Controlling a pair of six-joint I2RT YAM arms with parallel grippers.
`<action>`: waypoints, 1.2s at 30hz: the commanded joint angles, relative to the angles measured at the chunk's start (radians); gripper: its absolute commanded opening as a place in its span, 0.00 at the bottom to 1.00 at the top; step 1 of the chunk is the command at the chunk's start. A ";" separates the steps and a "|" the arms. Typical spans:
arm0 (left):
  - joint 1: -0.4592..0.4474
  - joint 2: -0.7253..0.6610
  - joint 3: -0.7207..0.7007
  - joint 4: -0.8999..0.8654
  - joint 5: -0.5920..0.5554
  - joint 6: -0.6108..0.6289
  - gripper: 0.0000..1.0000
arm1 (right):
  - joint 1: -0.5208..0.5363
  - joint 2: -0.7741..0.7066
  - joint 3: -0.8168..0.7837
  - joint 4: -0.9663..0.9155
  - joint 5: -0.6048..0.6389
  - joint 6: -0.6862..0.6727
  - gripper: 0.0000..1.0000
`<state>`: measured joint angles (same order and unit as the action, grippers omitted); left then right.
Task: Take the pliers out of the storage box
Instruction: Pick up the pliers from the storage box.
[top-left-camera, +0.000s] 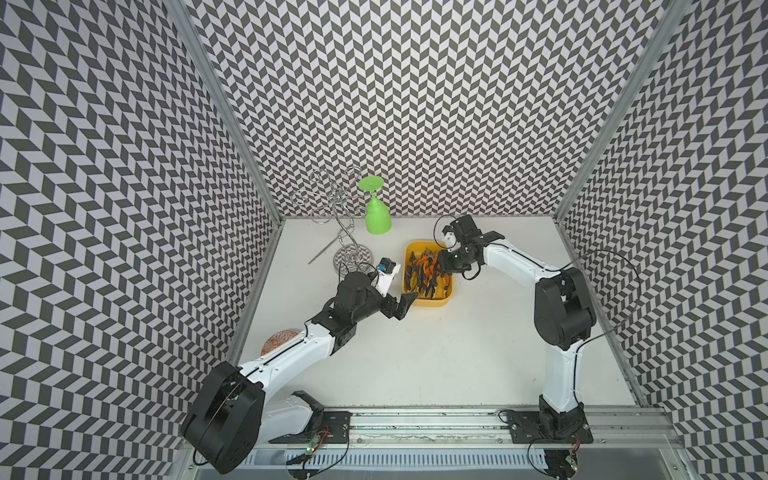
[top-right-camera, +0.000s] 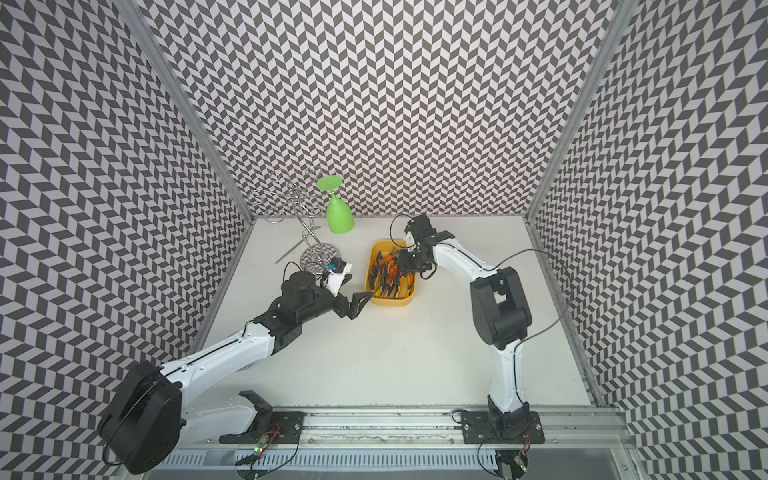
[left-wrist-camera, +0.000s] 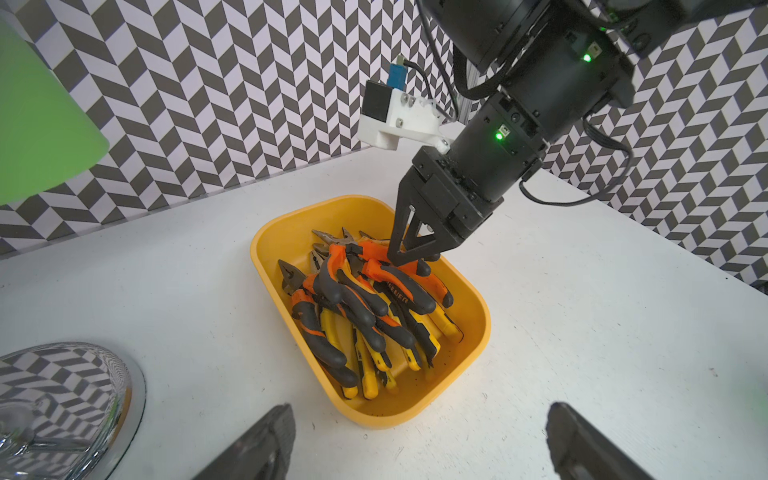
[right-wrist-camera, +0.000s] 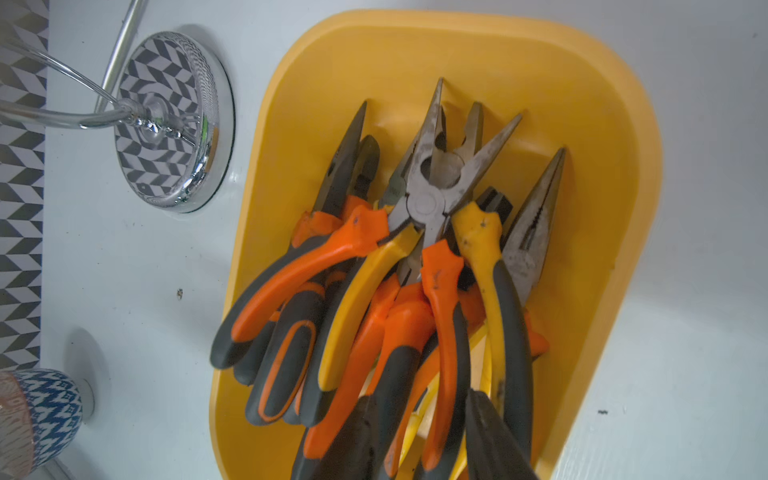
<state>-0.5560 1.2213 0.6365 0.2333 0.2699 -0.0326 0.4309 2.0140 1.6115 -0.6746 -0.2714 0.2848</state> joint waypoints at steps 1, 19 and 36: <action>-0.004 -0.005 -0.002 0.024 -0.017 0.020 0.98 | 0.035 -0.051 -0.043 -0.026 -0.070 0.054 0.35; -0.004 -0.003 0.002 0.020 0.000 0.025 0.98 | 0.012 0.056 0.013 0.055 -0.015 0.224 0.21; -0.001 0.024 0.075 0.080 -0.116 -0.273 0.98 | 0.009 -0.327 -0.353 0.507 0.088 0.013 0.00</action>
<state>-0.5560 1.2289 0.6506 0.2611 0.2222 -0.1551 0.4355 1.7927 1.2896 -0.4057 -0.2184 0.3603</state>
